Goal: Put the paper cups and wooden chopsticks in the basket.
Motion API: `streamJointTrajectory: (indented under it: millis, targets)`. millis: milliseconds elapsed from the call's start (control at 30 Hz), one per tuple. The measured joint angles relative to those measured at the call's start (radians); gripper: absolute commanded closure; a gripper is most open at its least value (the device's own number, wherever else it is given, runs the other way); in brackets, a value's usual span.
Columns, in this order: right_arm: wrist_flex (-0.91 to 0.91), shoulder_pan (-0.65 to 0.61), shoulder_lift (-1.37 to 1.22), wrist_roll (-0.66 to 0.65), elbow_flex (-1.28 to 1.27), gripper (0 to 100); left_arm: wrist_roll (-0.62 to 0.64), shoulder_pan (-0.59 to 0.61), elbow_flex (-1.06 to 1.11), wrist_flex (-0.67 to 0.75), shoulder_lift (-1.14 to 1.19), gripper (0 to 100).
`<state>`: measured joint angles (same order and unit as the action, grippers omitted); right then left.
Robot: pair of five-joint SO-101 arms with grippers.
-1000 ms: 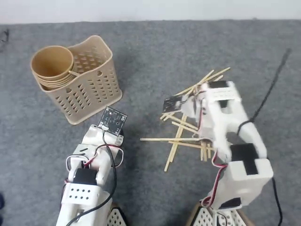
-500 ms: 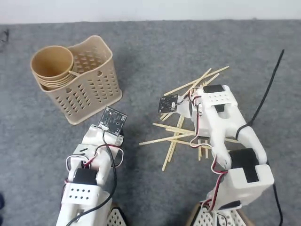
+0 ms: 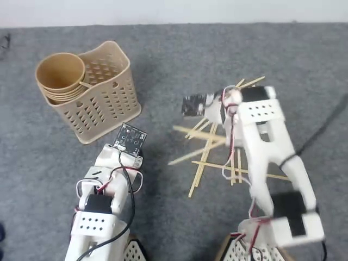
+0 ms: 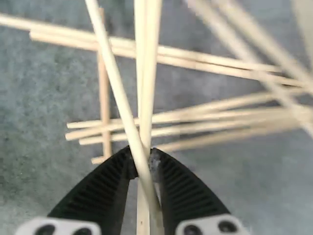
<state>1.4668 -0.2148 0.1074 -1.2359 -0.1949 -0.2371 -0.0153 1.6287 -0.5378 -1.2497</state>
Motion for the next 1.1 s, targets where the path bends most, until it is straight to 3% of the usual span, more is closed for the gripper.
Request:
streamJointTrajectory:
  millis: [267, 667, 933, 1100]
  targets:
    - [0.068, -0.040, 0.158, 0.114, 0.120, 99.1, 0.000, 0.000, 0.000, 0.000, 0.000, 91]
    - [-0.308, -0.198, 0.233, 0.612, 0.259, 99.1, 0.000, 0.000, 0.000, 0.000, 0.000, 91]
    - [-0.493, -0.385, 0.242, 0.649, 0.270, 99.1, 0.000, 0.000, 0.000, 0.000, 0.000, 91]
    - [-0.720, -0.506, 0.236, 0.649, 0.270, 99.1, 0.000, 0.000, 0.000, 0.000, 0.000, 91]
